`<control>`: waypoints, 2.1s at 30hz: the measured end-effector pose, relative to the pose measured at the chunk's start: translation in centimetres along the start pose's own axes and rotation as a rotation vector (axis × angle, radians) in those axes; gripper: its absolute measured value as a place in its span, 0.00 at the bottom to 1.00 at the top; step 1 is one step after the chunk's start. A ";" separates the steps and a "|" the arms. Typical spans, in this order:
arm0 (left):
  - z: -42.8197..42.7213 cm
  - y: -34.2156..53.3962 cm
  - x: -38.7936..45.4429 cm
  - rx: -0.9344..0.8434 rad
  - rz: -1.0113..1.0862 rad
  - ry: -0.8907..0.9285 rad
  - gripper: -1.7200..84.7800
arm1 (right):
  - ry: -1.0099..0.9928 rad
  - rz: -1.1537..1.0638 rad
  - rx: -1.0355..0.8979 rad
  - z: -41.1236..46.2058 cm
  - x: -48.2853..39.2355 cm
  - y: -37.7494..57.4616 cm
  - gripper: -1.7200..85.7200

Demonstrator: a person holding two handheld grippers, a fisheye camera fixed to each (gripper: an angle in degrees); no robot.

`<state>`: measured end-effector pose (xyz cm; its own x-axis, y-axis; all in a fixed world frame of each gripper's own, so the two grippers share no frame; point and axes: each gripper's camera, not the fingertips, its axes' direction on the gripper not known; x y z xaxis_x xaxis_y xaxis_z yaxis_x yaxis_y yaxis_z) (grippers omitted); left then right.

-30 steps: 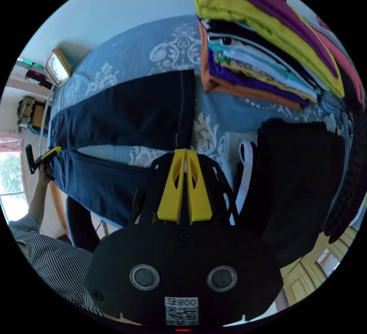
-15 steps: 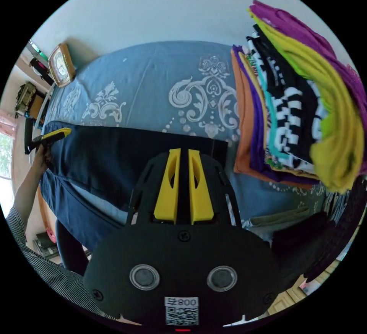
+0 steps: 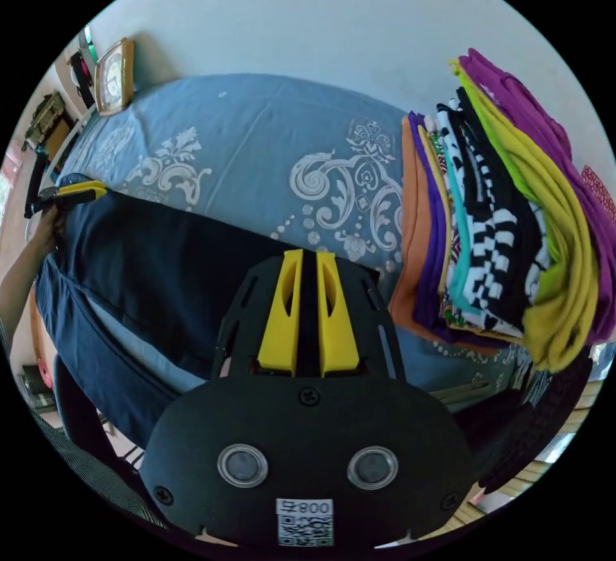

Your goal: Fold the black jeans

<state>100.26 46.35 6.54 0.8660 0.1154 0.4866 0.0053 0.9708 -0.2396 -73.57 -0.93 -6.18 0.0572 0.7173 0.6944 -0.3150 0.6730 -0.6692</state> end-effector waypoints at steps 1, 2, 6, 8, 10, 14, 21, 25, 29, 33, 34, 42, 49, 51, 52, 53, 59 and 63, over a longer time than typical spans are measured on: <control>0.7 0.0 -0.4 -0.033 0.012 -0.018 0.09 | 0.005 -0.014 -0.052 1.2 -0.7 -1.1 0.08; 0.9 0.3 -0.7 -0.014 0.022 -0.015 0.08 | 0.007 -0.021 -0.082 2.0 -1.0 -1.5 0.08; 1.5 0.4 -1.0 -0.040 0.041 0.002 0.04 | -0.047 -0.007 -0.095 2.9 -2.4 -3.0 0.04; 1.9 0.5 -0.9 -0.033 0.067 -0.058 0.03 | -0.053 -0.005 -0.103 2.9 -2.9 -3.6 0.03; 2.5 0.6 -1.4 -0.046 0.053 -0.076 0.03 | -0.061 0.011 -0.109 2.7 -4.0 -4.5 0.03; 1.5 3.7 -1.9 0.078 0.057 0.095 0.02 | -0.010 0.023 -0.072 0.8 -6.6 -4.7 0.02; 5.4 13.3 -1.4 -0.031 0.110 0.142 0.02 | -0.111 -0.114 -0.050 0.5 -15.7 0.1 0.02; 4.1 18.1 -3.8 0.031 -0.011 0.215 0.02 | -0.235 -0.024 -0.052 -1.4 -17.4 -1.2 0.02; 5.5 24.0 -6.9 -0.035 -0.129 0.079 0.02 | -0.204 -0.103 -0.096 -1.4 -22.4 -2.0 0.02; 6.1 28.4 -9.5 -0.004 -0.218 0.191 0.02 | -0.221 -0.032 -0.121 -1.4 -25.0 -3.6 0.02; 5.4 29.9 -9.9 0.048 -0.230 0.175 0.02 | -0.238 -0.022 -0.104 -2.1 -25.9 -4.1 0.02; 3.7 42.8 -17.1 0.166 -0.460 0.035 0.03 | -0.423 -0.252 -0.047 -6.5 -42.1 -8.0 0.02; 3.4 49.2 -24.9 0.227 -0.546 -0.088 0.05 | -0.488 -0.476 -0.027 -7.8 -59.6 -16.4 0.02; 3.5 50.2 -26.9 0.242 -0.572 -0.125 0.06 | -0.497 -0.505 -0.023 -8.2 -62.8 -19.0 0.02; 3.5 50.9 -28.3 0.259 -0.590 -0.141 0.06 | -0.482 -0.523 -0.013 -8.6 -64.8 -20.6 0.02; 3.7 51.4 -29.6 0.267 -0.588 -0.148 0.06 | -0.473 -0.529 -0.007 -8.7 -65.7 -21.4 0.02; 5.7 54.2 -34.8 0.253 -0.630 -0.164 0.09 | -0.535 -0.548 0.029 -11.0 -73.8 -28.6 0.03; 7.7 56.7 -36.7 0.258 -0.651 -0.174 0.09 | -0.389 -0.615 0.080 -12.1 -81.4 -31.3 0.03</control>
<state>64.94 98.80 -18.39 0.6350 -0.4924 0.5953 0.3558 0.8704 0.3404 -56.88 -78.18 -44.98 -0.0902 0.0877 0.9921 -0.4032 0.9076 -0.1169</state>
